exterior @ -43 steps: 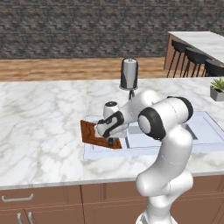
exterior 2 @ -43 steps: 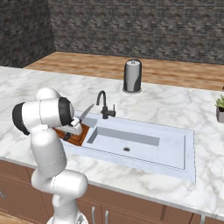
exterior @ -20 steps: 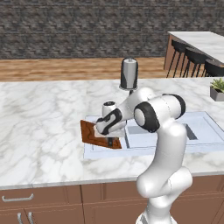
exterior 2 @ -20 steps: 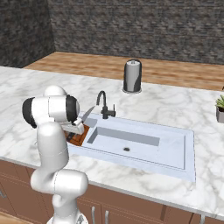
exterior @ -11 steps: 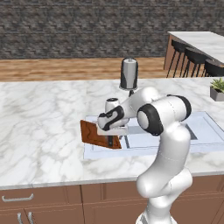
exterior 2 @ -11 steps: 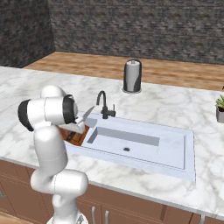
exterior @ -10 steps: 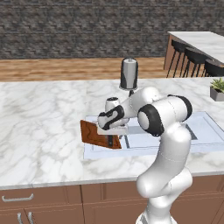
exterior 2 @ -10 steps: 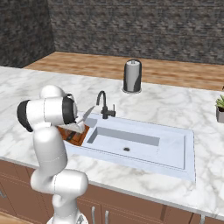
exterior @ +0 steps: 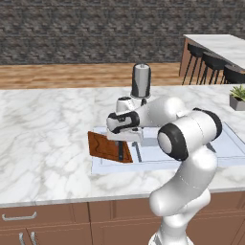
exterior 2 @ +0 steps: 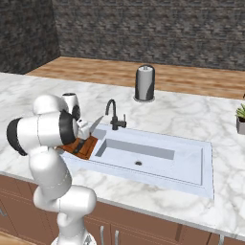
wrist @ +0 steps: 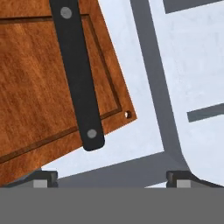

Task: Move the cutting board and knife to the sink. Then move spray from the cabinet to the counter.

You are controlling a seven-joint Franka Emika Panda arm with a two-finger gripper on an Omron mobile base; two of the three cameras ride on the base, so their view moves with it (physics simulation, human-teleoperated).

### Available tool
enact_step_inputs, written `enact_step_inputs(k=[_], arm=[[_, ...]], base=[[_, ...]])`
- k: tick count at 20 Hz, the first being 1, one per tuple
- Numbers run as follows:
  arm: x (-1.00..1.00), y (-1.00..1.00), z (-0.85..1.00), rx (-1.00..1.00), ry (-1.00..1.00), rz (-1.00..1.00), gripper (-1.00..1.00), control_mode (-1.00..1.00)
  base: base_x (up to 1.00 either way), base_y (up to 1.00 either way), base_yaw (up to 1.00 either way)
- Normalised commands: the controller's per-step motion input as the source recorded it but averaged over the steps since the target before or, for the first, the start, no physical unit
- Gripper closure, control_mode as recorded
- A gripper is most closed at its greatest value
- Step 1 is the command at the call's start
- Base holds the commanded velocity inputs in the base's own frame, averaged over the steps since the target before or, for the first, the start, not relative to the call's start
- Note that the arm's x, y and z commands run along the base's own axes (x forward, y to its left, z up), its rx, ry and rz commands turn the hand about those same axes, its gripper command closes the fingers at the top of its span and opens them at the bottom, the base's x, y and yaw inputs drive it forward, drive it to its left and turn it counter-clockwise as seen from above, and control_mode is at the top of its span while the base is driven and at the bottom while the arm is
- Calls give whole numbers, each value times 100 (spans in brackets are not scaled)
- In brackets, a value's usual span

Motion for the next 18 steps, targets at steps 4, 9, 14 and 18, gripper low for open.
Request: enact_step_inputs(k=[4,9,14,18], arm=[[-38,0,57,0,2,-9,-100,-100],[-59,-4,46,0,0,-10,-100,-100],[-76,-14,37,0,0,-11,-100,-100],[-69,-4,34,0,-1,-11,-100,-100]], base=[[0,0,0],[0,0,0],[0,0,0],[0,0,0]])
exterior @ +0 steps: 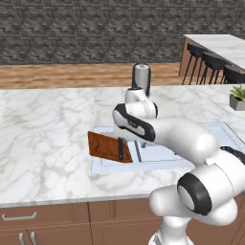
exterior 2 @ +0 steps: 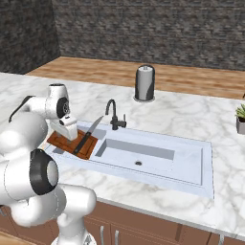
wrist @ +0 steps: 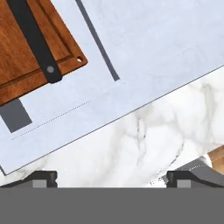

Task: Move the cutting board and knife to the sink. Then move spray from the cabinet to the counter.

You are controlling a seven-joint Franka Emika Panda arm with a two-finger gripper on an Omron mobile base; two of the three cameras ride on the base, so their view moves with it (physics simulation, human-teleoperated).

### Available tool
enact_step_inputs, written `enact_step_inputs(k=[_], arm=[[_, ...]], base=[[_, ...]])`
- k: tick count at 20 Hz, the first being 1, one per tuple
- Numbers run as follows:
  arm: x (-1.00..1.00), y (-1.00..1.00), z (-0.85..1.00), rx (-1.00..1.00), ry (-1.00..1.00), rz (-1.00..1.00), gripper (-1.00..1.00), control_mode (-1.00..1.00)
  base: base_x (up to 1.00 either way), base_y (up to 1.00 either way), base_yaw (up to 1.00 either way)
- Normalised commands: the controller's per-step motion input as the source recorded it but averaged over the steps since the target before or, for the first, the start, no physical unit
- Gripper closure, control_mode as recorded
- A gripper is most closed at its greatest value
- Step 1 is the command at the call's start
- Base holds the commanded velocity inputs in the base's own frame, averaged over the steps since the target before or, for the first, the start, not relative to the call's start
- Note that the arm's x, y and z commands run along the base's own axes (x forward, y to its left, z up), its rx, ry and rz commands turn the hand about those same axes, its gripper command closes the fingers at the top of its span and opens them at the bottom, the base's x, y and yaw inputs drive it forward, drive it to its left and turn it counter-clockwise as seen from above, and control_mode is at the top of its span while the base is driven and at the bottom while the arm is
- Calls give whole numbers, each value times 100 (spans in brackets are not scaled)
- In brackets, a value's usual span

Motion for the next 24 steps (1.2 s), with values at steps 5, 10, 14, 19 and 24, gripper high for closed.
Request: enact_step_inputs(k=[5,10,14,19,24], arm=[[-66,-19,23,0,-10,-10,-100,-100],[-63,-33,0,2,-8,-14,-100,-100],[-12,-5,-6,0,2,-4,-100,-100],[0,0,0,0,0,0,-100,100],[0,0,0,0,0,0,-100,100]], base=[[0,0,0],[0,0,0],[0,0,0],[-40,-20,-12],[-61,-38,-42]])
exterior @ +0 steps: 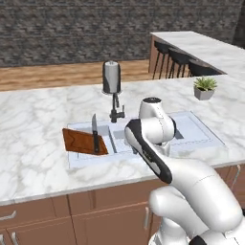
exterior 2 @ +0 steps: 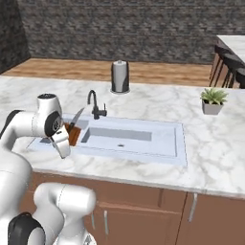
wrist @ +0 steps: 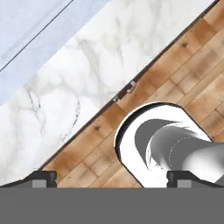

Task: Move the cutting board and knife to the sink. Then move spray from the cabinet to the counter.

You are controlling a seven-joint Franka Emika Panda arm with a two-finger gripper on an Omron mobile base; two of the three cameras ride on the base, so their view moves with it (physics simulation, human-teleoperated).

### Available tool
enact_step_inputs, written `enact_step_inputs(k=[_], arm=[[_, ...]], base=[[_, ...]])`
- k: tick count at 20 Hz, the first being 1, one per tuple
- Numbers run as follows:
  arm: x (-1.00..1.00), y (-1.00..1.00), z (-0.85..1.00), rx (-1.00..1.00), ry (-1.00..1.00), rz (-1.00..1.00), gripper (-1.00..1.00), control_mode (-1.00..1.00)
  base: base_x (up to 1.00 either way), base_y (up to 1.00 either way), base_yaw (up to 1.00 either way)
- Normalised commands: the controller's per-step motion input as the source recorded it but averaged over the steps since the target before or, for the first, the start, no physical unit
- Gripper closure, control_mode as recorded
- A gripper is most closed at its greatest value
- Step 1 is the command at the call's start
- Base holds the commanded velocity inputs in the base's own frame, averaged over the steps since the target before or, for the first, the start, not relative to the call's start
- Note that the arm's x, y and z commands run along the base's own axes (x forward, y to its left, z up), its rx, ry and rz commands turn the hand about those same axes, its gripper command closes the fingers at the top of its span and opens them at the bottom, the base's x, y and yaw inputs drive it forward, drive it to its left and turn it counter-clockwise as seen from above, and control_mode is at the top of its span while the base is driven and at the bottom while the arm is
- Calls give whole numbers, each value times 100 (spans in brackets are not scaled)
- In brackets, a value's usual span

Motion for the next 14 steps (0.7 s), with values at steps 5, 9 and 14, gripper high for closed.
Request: enact_step_inputs(k=[5,9,14], arm=[[0,0,0,0,0,0,-100,100],[0,0,0,0,0,0,-100,100],[0,0,0,0,0,0,-100,100]], base=[[-38,-22,-56],[-4,-28,-62],[0,-8,-68]])
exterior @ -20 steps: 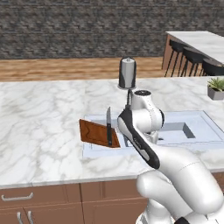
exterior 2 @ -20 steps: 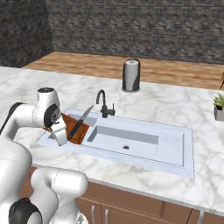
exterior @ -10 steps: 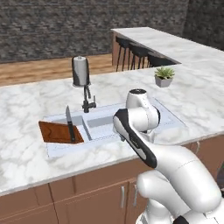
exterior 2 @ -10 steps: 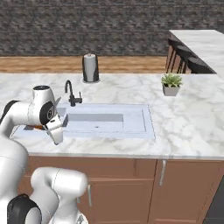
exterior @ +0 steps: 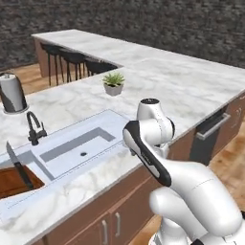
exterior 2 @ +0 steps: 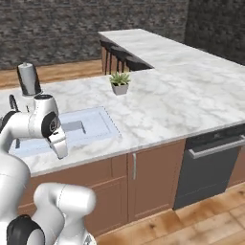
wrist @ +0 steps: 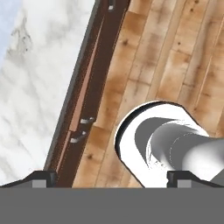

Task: Move the cutting board and knife to the sink. Then move spray from the cabinet to the counter.

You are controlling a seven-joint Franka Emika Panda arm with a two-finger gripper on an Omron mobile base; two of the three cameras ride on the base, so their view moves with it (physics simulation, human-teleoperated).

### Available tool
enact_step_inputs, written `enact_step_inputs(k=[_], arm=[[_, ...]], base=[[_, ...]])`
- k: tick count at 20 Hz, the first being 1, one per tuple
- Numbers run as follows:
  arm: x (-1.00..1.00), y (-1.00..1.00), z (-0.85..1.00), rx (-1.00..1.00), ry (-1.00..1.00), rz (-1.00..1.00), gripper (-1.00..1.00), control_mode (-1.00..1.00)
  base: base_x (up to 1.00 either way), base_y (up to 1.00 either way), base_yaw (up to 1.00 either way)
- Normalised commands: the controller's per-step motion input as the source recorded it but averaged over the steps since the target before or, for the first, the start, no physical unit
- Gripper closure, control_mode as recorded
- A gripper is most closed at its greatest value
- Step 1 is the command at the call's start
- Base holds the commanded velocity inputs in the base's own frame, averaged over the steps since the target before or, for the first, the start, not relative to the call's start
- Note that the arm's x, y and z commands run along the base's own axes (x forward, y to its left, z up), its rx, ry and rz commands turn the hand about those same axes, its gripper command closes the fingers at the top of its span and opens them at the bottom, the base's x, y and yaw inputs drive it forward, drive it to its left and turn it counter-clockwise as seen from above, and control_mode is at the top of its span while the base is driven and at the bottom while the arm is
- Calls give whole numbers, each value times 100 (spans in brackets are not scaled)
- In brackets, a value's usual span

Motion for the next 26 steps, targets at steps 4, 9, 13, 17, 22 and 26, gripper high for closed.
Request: enact_step_inputs(k=[4,9,13,17,22,26], arm=[[0,0,0,0,0,0,-100,100],[0,0,0,0,0,0,-100,100],[0,0,0,0,0,0,-100,100],[0,0,0,0,0,0,-100,100],[0,0,0,0,0,0,-100,100],[0,0,0,0,0,0,-100,100]], base=[[0,-38,-64],[3,-39,-63],[14,-50,-61],[19,-62,-58],[23,-60,-59],[20,-82,-55]])
